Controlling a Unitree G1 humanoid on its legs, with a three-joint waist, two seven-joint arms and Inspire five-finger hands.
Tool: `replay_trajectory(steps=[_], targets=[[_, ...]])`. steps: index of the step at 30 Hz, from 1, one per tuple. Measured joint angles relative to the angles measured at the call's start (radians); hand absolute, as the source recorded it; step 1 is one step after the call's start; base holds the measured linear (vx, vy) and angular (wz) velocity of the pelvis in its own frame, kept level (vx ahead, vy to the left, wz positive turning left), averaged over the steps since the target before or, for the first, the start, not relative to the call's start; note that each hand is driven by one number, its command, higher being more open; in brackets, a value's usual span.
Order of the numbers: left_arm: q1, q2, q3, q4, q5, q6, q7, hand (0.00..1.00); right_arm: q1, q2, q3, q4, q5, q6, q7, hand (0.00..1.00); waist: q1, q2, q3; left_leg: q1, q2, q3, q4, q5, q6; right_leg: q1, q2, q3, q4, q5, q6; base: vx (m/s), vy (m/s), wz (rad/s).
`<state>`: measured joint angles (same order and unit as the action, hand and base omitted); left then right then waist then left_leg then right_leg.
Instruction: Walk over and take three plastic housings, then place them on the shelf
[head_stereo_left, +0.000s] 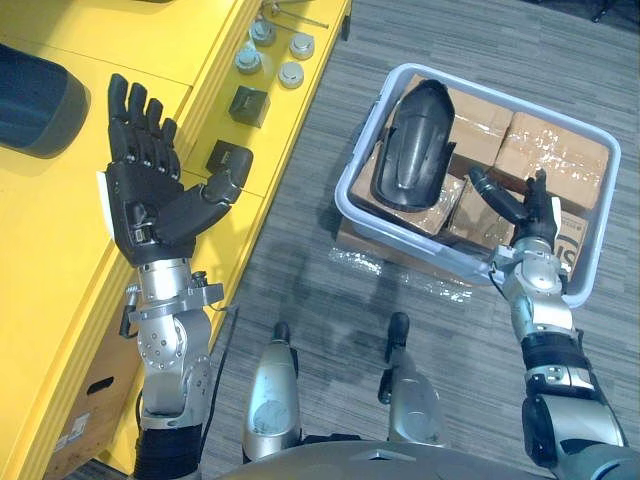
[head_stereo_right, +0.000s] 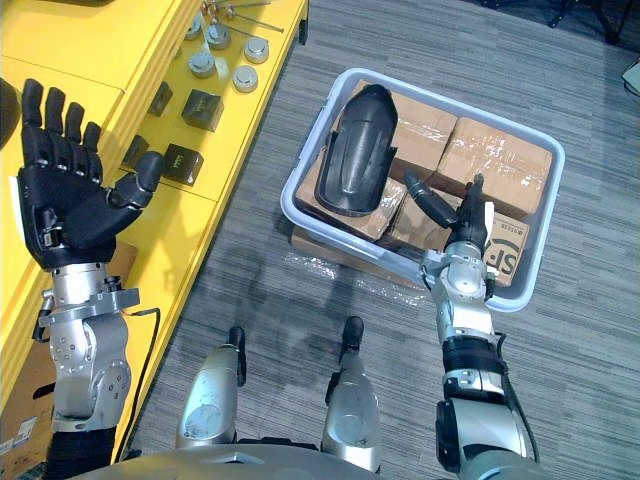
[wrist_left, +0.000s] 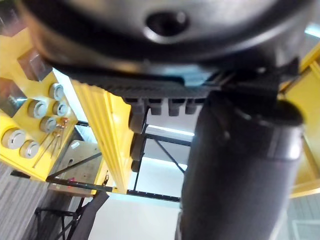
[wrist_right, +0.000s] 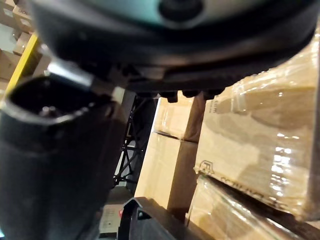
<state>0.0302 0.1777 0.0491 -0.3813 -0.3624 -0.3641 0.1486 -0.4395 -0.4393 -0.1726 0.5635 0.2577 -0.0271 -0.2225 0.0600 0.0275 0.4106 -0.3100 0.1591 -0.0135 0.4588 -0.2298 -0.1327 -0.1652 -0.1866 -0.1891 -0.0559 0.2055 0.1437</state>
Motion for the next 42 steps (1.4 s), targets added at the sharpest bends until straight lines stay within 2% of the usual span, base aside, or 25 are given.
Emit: replay_trajectory(steps=[4,8,14,18,24,28,35,40,41,42], targets=[[-0.074,0.033,-0.004,0.047,-0.028,0.0,-0.007,1.0,-0.081,-0.052,0.036,0.076,0.0,0.005,0.061,1.0,0.006,-0.003,0.032,-0.029,-0.002,-0.009,0.032,-0.01,0.005,-0.009,0.0,-0.003,0.001,0.005,0.0,-0.04,0.032,0.04],[-0.078,0.034,-0.009,0.079,-0.028,0.016,-0.006,1.0,-0.139,-0.077,0.085,0.145,0.001,0.031,0.091,1.0,0.019,-0.001,0.044,-0.038,-0.002,-0.015,0.048,-0.015,0.008,-0.01,0.001,-0.007,0.003,0.006,-0.001,-0.03,0.013,0.02],[-0.084,0.054,-0.037,0.101,-0.028,0.019,0.001,1.0,-0.25,-0.13,0.151,0.196,-0.001,0.105,0.134,1.0,0.028,0.001,0.049,-0.071,0.007,-0.024,0.092,-0.03,0.008,-0.018,0.012,-0.01,0.002,0.017,-0.003,-0.07,0.031,-0.02],[-0.106,0.063,-0.064,0.158,-0.028,0.02,0.015,1.0,-0.336,-0.159,0.186,0.27,-0.016,0.122,0.106,1.0,0.044,0.009,0.059,-0.074,0.008,-0.025,0.098,-0.029,0.009,-0.019,0.013,-0.01,0.002,0.021,-0.004,-0.06,0.015,-0.02],[-0.107,0.063,-0.104,0.187,-0.029,0.02,0.038,1.0,-0.458,-0.191,0.226,0.306,-0.115,0.123,-0.031,1.0,0.056,0.037,0.075,-0.088,0.008,-0.031,0.099,-0.024,0.01,-0.03,0.014,-0.017,0.002,0.025,-0.004,-0.03,0.011,0.02],[-0.108,0.063,-0.117,0.187,-0.029,0.02,0.05,1.0,-0.496,-0.221,0.249,0.306,-0.202,0.149,-0.072,1.0,0.062,0.038,0.076,-0.088,0.007,-0.032,0.098,-0.023,0.011,-0.031,0.013,-0.025,0.002,0.025,-0.004,0.0,0.0,0.0],[-0.108,0.064,-0.134,0.199,-0.068,0.018,0.068,1.0,-0.554,-0.235,0.316,0.386,-0.291,0.241,-0.077,1.0,0.072,0.04,0.076,-0.088,0.007,-0.032,0.097,-0.02,0.012,-0.031,0.013,-0.027,0.002,0.026,-0.004,-0.02,0.005,0.0],[-0.109,0.064,-0.137,0.241,-0.073,0.018,0.071,1.0,-0.575,-0.252,0.372,0.466,-0.358,0.277,0.02,1.0,0.075,0.052,0.077,-0.101,0.007,-0.034,0.098,-0.017,0.012,-0.038,0.014,-0.03,0.002,0.03,-0.007,-0.06,0.018,0.01],[-0.109,0.064,-0.139,0.242,-0.074,0.018,0.072,1.0,-0.576,-0.257,0.382,0.474,-0.373,0.277,0.03,0.0,0.076,0.055,0.078,-0.102,0.007,-0.034,0.098,-0.016,0.012,-0.039,0.014,-0.03,0.002,0.03,-0.008,-0.06,0.024,0.01],[-0.11,0.065,-0.147,0.246,-0.078,0.017,0.073,1.0,-0.583,-0.27,0.395,0.49,-0.388,0.277,0.05,0.0,0.079,0.063,0.081,-0.102,0.007,-0.035,0.098,-0.016,0.012,-0.038,0.014,-0.031,0.002,0.031,-0.008,-0.04,0.019,0.01]])
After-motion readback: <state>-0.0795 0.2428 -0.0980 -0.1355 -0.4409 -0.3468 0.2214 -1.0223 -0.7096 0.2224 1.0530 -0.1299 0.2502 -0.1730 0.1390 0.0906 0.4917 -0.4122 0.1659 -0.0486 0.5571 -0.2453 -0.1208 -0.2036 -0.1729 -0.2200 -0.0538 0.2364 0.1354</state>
